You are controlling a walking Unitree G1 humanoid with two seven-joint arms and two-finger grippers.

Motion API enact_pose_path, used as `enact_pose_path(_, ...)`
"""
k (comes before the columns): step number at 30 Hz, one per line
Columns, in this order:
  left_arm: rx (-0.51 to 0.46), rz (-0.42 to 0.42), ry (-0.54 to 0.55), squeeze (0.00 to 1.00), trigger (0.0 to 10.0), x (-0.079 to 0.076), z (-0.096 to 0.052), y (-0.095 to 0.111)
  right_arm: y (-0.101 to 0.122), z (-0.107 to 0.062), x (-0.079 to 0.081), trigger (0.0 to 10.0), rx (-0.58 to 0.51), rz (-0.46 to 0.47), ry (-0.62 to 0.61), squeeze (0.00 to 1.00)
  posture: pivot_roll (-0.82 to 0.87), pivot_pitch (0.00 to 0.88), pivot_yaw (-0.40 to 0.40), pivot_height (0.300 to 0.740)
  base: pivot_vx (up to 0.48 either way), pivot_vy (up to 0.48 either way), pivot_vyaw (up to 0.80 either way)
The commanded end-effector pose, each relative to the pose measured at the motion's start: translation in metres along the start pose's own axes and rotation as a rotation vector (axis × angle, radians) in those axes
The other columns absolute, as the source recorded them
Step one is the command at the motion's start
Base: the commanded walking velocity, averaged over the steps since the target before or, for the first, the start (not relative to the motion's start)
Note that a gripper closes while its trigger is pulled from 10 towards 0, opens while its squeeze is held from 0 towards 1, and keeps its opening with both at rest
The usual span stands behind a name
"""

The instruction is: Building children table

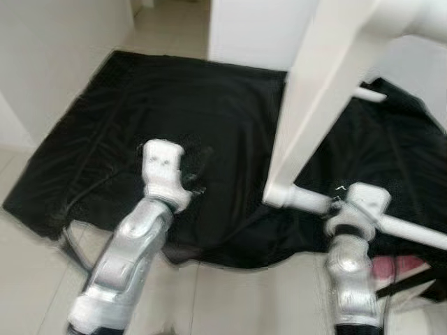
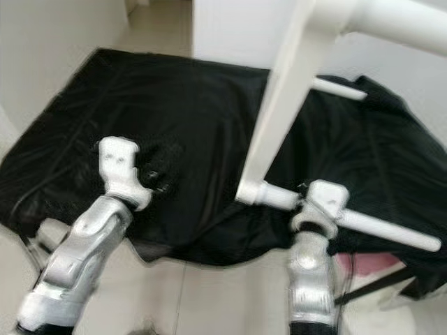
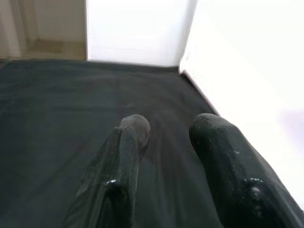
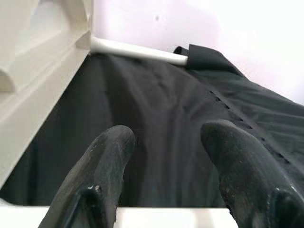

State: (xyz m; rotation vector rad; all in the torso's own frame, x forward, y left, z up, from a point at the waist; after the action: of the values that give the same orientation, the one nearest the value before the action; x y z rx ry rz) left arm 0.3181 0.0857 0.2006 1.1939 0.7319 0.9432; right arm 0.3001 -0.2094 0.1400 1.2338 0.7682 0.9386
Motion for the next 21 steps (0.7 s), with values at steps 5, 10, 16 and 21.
enact_pose_path(5, 0.001, 0.011, -0.044, 0.00, 10.0, -0.013, 0.002, 0.001, -0.009, -0.003, -0.013, 10.0, 0.029, -0.034, -0.037, 0.00, 0.04, 0.077, -0.055, 0.740, 0.000, 0.000, 0.00)
enact_pose_path(10, 0.002, 0.017, -0.055, 0.00, 10.0, -0.017, 0.002, 0.002, -0.014, -0.005, -0.009, 10.0, 0.052, -0.018, -0.014, 0.00, 0.04, 0.065, -0.055, 0.740, 0.000, 0.000, 0.00)
enact_pose_path(16, 0.013, 0.022, -0.092, 0.00, 10.0, -0.023, 0.004, 0.007, -0.013, 0.000, 0.010, 10.0, 0.075, 0.047, 0.100, 0.00, 0.04, 0.103, -0.047, 0.740, 0.000, 0.000, 0.00)
enact_pose_path(21, 0.040, 0.036, -0.091, 0.00, 10.0, -0.025, 0.007, 0.010, -0.014, 0.001, 0.037, 10.0, 0.096, 0.084, 0.287, 0.00, 0.04, 0.101, -0.053, 0.740, 0.000, 0.000, 0.00)
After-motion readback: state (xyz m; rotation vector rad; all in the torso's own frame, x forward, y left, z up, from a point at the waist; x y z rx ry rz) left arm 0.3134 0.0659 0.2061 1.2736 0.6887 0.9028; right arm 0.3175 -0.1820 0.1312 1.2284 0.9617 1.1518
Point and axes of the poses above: a point about 5 cm out from each wrist's last joint towards the gripper, its own z axis pointing out of the wrist towards the gripper, its own y axis along the axis of the wrist's last joint, x = y × z, the point moved 4 cm from there along z, pointing out of the wrist towards the gripper, and after that the axes turned 3 degrees about z, right-handed, at the moved point
